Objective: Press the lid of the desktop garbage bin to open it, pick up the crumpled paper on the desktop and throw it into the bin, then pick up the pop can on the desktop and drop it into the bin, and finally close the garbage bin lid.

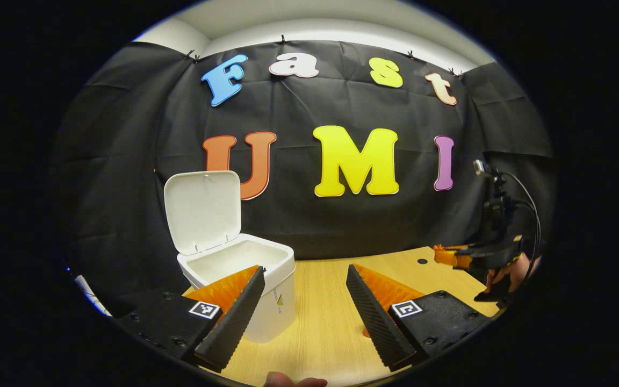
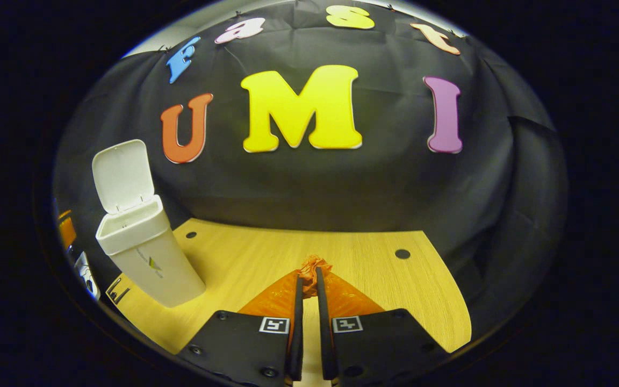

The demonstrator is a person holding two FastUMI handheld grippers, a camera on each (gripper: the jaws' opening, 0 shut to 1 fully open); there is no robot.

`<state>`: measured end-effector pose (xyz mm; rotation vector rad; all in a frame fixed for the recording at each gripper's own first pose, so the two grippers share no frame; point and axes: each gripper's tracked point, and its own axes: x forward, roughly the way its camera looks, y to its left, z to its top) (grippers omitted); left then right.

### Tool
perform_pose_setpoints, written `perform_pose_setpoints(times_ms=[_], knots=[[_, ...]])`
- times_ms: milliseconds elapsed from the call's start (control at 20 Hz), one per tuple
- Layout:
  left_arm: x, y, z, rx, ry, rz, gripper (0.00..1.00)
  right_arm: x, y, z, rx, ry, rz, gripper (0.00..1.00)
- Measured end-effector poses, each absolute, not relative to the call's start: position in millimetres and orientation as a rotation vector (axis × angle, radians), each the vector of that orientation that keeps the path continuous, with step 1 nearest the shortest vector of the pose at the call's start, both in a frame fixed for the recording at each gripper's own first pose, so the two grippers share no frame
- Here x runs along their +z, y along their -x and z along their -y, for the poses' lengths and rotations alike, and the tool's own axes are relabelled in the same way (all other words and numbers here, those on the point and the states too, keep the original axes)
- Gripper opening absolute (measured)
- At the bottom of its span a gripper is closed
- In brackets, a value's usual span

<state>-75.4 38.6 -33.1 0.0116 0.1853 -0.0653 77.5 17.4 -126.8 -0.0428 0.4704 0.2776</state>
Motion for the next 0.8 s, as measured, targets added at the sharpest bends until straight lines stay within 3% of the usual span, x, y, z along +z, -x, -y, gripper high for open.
perform_pose_setpoints(times_ms=[400,800], knots=[[-29.9,87.7,-71.3,-0.044,0.022,-0.178,1.0,-27.9,-82.9,-169.3,0.53,0.033,-0.293,0.14],[-17.9,103.8,-104.6,0.029,0.035,-0.152,1.0,-30.1,-62.0,-309.4,0.767,0.043,-0.297,0.14]])
